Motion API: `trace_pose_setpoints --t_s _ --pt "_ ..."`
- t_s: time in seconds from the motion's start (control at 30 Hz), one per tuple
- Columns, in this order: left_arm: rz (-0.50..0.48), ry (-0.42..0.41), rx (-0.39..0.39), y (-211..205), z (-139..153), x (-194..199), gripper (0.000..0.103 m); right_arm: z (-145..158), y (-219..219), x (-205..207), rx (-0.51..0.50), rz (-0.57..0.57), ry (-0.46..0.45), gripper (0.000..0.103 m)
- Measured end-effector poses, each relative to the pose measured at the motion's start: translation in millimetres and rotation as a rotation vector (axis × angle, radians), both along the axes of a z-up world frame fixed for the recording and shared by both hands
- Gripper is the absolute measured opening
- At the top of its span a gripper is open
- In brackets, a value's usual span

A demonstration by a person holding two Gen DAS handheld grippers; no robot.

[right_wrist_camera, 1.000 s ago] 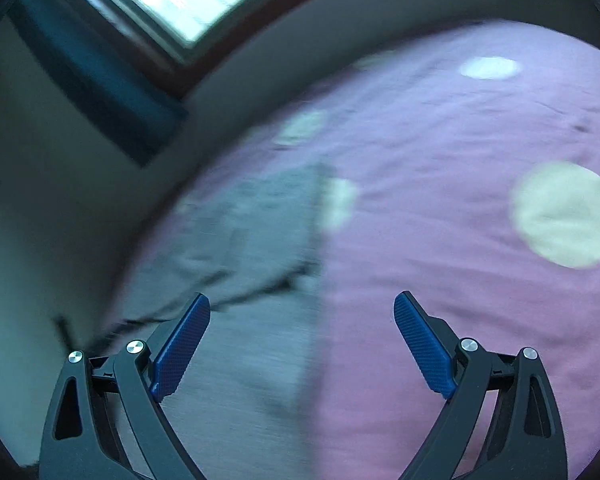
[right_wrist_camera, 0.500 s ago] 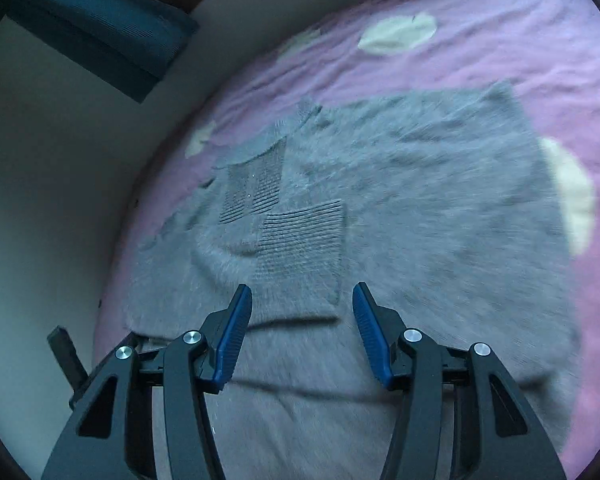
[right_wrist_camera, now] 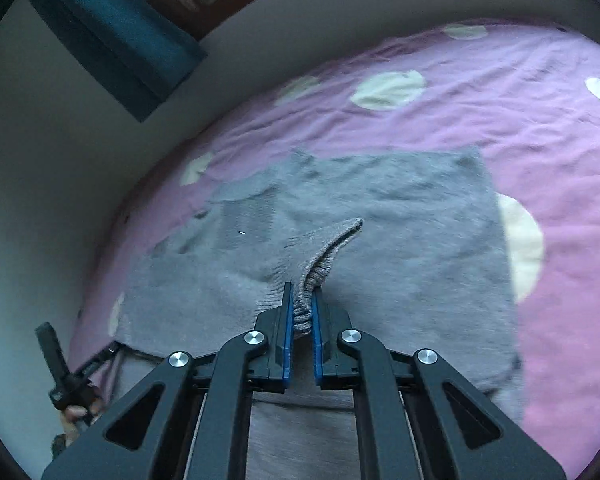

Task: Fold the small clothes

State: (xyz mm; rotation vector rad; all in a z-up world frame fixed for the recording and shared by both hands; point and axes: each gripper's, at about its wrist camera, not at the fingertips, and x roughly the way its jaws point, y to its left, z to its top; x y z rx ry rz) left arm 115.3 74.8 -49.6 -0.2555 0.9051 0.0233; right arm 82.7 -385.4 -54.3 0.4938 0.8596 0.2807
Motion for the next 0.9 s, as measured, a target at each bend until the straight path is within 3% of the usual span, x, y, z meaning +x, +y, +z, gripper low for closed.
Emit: trace_pose_setpoints --t_s 0.2,0.4,0.47,0.53,0.6,0.77,0.87,0.9 --pt "0.001 -0.003 -0.016 3.2 -1.2 0.3 0.049 -33.3 -20.4 5.7 0.014 -0.02 0.065 0.007" --pt "-0.01 -0.016 -0.047 9.2 4.2 -8.9 0.049 -18.1 -36.3 -10.0 0.089 0.01 0.032 0.015" --pt "-0.023 -0.026 -0.062 12.2 8.1 -16.2 0.049 -10.6 -43.7 -22.9 0.094 0.017 0.006 0.02" --pt "-0.033 -0.044 -0.106 17.7 14.0 -22.5 0.049 -4.4 -61.1 -40.3 0.101 0.001 -0.027 0.042" --pt "-0.038 -0.051 -0.16 21.5 17.6 -21.4 0.049 -2.8 -81.5 -55.8 0.091 -0.028 -0.056 0.051" --pt "-0.039 -0.032 -0.186 18.0 13.0 -1.0 0.049 -24.1 -126.0 -78.2 0.081 -0.116 -0.024 0.052" --pt "-0.028 0.011 -0.185 16.6 -0.7 12.6 0.041 -41.0 -145.1 -88.4 0.113 -0.16 0.006 0.052" --pt "-0.027 0.006 -0.162 16.4 -1.9 13.1 0.033 -45.4 -149.8 -92.4 0.13 -0.163 -0.002 0.052"
